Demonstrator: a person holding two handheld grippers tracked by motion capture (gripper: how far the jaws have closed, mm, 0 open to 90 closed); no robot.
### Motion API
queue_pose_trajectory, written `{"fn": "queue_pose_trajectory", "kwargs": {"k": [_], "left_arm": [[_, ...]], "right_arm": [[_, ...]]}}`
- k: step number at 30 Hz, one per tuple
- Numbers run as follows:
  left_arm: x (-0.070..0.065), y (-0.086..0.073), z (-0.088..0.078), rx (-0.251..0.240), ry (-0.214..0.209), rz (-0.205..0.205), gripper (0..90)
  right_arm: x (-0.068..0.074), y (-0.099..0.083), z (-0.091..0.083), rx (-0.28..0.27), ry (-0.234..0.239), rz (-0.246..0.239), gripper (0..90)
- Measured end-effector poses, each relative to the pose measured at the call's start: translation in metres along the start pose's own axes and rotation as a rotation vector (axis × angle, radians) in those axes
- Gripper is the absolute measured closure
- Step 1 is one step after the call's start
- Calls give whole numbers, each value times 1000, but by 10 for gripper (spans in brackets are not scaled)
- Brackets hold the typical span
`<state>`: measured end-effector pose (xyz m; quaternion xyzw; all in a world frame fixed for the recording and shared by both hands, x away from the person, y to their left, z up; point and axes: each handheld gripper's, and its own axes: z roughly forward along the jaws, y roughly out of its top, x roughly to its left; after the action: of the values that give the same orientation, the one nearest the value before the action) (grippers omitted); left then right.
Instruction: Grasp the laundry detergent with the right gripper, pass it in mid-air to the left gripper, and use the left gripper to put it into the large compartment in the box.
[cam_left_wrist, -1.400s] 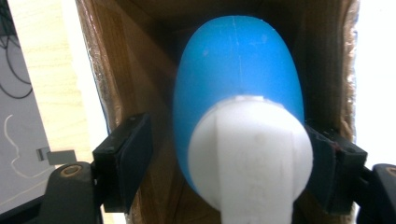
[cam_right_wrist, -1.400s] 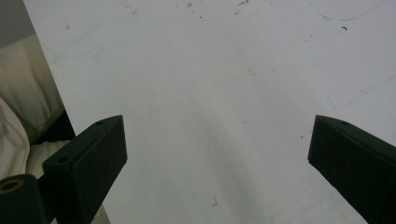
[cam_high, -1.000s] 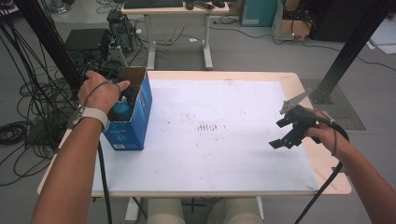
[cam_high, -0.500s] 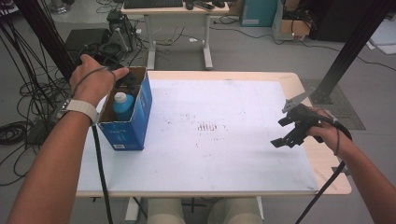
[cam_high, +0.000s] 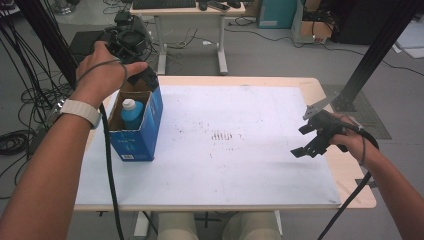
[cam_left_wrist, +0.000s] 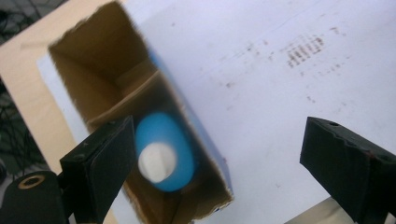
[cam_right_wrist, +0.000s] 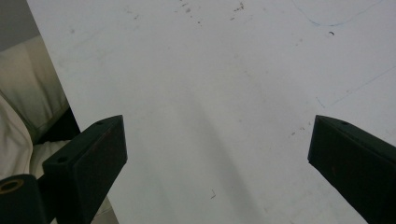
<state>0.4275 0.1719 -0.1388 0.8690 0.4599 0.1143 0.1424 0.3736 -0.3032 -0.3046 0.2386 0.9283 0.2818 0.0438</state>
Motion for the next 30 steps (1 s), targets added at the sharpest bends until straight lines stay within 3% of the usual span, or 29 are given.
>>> {"fn": "queue_pose_trajectory", "kwargs": {"k": [5,6,8,9,11,14,17,22,24,30], "left_arm": [[-15,10,0,-7,-20,89,107],[-18,13,-1,0,-22,126,107],[-26,16,-2,-10,-27,137,107],[-28,19,-5,5,-28,183,107],[-36,23,-7,3,-52,232,107],[-51,30,-9,18,-42,301,108],[-63,37,-9,17,-66,365,108],[-80,43,-6,8,-75,434,108],[-87,45,-5,29,-81,460,109],[-99,52,2,30,-85,510,111]], "right_arm": [[1,1,-2,1,-1,-4,48],[2,1,-3,2,-3,-2,48],[2,1,-4,4,-2,-6,48],[2,1,-4,3,-2,-3,47],[2,2,-5,12,-3,-8,48],[3,2,-4,6,-2,-11,48],[3,3,-4,6,-2,-6,48],[5,5,-5,8,-1,-12,48],[5,6,-5,5,-3,-12,48],[6,7,-4,9,-1,-13,48]]}}
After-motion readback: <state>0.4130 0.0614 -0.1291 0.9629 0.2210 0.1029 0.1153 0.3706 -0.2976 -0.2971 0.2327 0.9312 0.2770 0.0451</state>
